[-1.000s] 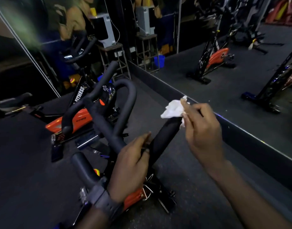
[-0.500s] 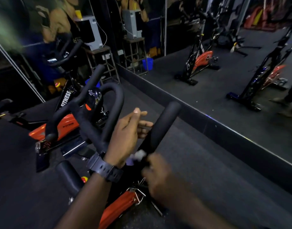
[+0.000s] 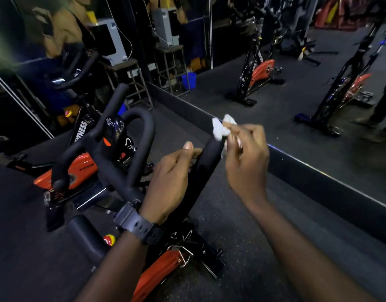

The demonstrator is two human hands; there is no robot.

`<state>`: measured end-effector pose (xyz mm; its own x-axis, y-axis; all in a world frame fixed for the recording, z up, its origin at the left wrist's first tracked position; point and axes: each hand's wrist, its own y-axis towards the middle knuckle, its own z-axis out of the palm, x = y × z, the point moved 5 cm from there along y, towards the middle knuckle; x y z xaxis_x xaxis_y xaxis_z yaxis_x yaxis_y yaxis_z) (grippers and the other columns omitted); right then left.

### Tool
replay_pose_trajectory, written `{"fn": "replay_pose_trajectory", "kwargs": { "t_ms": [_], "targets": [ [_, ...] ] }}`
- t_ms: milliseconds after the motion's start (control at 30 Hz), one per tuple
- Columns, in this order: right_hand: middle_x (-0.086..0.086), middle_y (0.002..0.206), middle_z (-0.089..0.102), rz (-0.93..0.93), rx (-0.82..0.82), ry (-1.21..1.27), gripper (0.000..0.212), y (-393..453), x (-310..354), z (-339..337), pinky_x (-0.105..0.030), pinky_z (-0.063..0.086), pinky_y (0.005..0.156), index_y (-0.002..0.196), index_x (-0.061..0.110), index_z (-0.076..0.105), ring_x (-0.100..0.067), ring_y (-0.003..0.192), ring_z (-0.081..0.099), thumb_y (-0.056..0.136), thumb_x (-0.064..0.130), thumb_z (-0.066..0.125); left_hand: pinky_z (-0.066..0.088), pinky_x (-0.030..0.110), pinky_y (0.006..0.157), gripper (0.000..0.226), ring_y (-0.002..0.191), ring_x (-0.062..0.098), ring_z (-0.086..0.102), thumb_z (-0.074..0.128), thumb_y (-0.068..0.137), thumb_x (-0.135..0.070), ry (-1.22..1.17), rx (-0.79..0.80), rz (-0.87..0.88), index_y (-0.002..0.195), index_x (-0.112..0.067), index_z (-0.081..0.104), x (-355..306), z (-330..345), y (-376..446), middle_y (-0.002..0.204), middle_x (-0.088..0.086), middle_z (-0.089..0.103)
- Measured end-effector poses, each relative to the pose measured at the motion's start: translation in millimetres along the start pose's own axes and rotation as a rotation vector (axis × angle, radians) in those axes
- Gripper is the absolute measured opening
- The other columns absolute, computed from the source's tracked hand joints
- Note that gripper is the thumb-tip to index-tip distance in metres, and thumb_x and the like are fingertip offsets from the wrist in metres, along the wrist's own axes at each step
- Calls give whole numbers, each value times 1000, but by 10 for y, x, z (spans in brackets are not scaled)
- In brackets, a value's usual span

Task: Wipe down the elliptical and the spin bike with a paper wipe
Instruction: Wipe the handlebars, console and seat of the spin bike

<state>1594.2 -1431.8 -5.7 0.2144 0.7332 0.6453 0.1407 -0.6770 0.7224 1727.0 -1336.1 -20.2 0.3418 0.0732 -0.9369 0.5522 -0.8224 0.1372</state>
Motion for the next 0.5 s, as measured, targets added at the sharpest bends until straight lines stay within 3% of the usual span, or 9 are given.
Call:
{"fn": "replay_pose_trajectory", "kwargs": {
  "t_ms": [67, 133, 200, 300, 400, 500],
  "targets": [
    [-2, 96, 56, 168, -26, 119, 19, 219, -106, 55, -4, 36, 69, 100, 12, 70, 5, 78, 54, 94, 5, 53, 46, 49, 103, 66, 107, 12, 67, 34, 85, -76, -3, -17, 2, 107, -28, 75, -1, 25, -7, 105, -9, 75],
    [3, 87, 61, 423, 8, 346, 18, 142, -328, 285, -17, 40, 70, 89, 22, 66, -2, 73, 55, 94, 17, 50, 45, 49, 103, 65, 108, 10, 66, 34, 86, -74, 1, -27, 8, 109, -28, 74, 15, 34, -32, 108, -10, 74],
    [-2, 81, 61, 774, 45, 693, 21, -161, -475, 536, -32, 42, 70, 87, 14, 65, -13, 74, 53, 91, 24, 47, 44, 48, 104, 64, 111, 10, 64, 33, 89, -72, 17, -14, 27, 113, -28, 72, 26, 44, -64, 111, -10, 73],
    [-11, 87, 64, 1141, 264, 983, 30, -873, -360, 765, -34, 47, 69, 100, 6, 67, -20, 76, 58, 87, 8, 40, 44, 50, 104, 57, 112, 16, 65, 36, 92, -66, -6, -19, 55, 115, -27, 71, 37, 46, -96, 111, -5, 73],
    [-9, 88, 69, 1153, 519, 1104, 41, -1254, -102, 684, -25, 51, 66, 108, 3, 65, -16, 74, 64, 87, -11, 33, 47, 48, 100, 45, 109, 14, 66, 42, 95, -52, 23, -65, 117, 111, -24, 73, 13, 20, -145, 109, -5, 70],
    [1, 73, 70, 1044, 459, 1031, 38, -837, -334, 594, -21, 48, 58, 92, 6, 64, -4, 59, 62, 88, -18, 34, 46, 30, 99, 33, 107, 5, 61, 48, 95, -32, 184, -52, 202, 115, -21, 72, -40, 2, -194, 109, -8, 65]
  ]
}}
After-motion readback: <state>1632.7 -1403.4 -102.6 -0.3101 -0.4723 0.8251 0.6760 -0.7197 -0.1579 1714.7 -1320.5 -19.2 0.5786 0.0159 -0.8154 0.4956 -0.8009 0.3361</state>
